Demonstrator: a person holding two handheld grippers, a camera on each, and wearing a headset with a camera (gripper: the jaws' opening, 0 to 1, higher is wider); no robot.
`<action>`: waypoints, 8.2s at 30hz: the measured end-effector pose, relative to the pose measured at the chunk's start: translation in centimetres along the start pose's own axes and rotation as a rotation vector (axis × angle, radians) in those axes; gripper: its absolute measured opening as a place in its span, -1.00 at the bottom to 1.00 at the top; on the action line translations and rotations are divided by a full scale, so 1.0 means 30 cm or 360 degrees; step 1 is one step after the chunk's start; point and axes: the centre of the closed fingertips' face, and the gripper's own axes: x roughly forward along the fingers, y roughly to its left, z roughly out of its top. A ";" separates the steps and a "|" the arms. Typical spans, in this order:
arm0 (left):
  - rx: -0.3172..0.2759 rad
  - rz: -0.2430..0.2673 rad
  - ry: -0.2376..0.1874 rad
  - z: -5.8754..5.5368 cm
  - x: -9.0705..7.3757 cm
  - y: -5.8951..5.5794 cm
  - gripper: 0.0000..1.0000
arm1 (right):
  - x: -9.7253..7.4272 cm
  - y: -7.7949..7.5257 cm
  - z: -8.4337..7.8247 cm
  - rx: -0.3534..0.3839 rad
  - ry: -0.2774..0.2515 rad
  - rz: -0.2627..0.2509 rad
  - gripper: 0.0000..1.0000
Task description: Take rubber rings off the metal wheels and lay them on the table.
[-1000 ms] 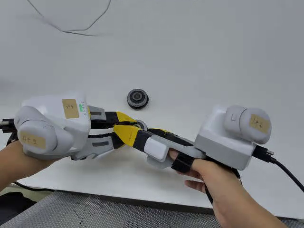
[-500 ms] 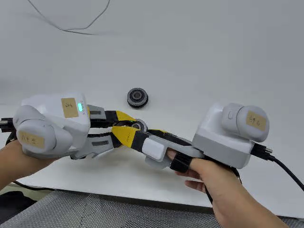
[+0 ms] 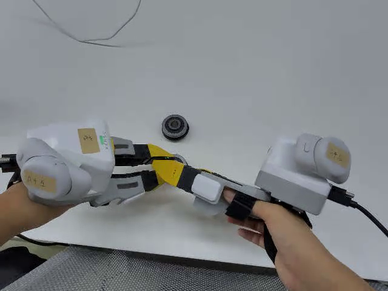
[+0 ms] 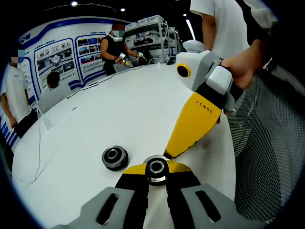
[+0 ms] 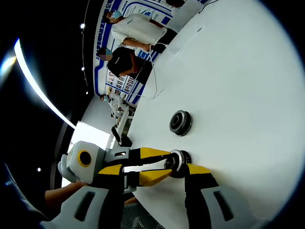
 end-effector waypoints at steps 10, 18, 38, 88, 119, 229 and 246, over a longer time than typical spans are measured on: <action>-0.0001 0.0001 -0.0003 -0.003 0.001 0.001 -0.73 | -0.005 -0.004 -0.001 -0.0011 0.0006 0.0000 -0.01; -0.0002 -0.0001 -0.0003 -0.011 0.002 0.005 -0.73 | -0.001 -0.012 -0.003 0.0000 0.0002 0.0009 -0.06; -0.0009 0.0003 -0.0005 -0.014 0.005 0.008 -0.73 | -0.015 -0.030 0.016 -0.0001 -0.0020 0.0053 -0.31; -0.0011 0.0009 0.0008 -0.012 0.002 0.003 -0.73 | -0.009 -0.108 0.022 -0.0028 0.0050 -0.0255 -0.99; -0.0026 0.0013 0.0003 -0.012 0.000 0.004 -0.73 | -0.001 -0.065 0.014 -0.0018 0.0072 -0.0161 -1.00; -0.0097 0.0314 -0.0126 0.098 -0.145 0.095 -0.30 | -0.216 -0.265 0.171 -0.0097 -0.0271 -0.0574 -0.93; -0.0090 0.0283 -0.0088 0.078 -0.132 0.077 -0.33 | -0.231 -0.240 0.180 -0.0269 -0.0268 -0.0591 -0.59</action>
